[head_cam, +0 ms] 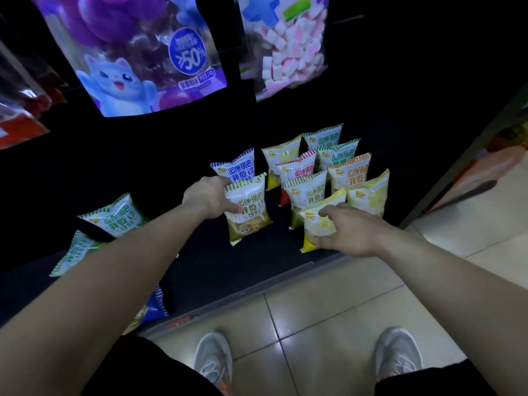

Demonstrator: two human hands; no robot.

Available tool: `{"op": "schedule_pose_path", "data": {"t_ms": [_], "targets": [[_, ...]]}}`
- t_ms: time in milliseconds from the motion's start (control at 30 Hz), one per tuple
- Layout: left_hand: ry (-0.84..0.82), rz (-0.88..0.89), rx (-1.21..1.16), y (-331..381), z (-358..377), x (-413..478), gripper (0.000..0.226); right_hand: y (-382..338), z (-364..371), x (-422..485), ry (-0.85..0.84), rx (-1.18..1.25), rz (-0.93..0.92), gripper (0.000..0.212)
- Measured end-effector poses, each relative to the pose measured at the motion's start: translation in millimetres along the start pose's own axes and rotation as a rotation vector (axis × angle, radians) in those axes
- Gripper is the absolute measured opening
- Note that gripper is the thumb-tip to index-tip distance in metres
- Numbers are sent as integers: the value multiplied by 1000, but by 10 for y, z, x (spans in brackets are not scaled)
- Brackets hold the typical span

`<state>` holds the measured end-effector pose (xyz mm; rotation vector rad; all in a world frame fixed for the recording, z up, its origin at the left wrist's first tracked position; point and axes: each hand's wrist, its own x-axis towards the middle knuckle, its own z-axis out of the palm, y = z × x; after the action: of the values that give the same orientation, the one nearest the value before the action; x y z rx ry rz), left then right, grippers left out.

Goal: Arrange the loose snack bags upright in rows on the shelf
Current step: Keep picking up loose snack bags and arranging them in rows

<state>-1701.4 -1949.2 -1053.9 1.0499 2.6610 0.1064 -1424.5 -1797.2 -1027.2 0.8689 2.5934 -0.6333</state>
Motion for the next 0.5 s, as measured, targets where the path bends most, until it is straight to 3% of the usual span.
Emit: {"op": "schedule_pose_path", "data": {"t_ms": [233,500], "targets": [[-42,-36,-43,14,385,661,103,113,111,180,-40,-12,23,77],[-35,-91,-168,13,662,966,92,176,155,266,-49,5,38,73]]}}
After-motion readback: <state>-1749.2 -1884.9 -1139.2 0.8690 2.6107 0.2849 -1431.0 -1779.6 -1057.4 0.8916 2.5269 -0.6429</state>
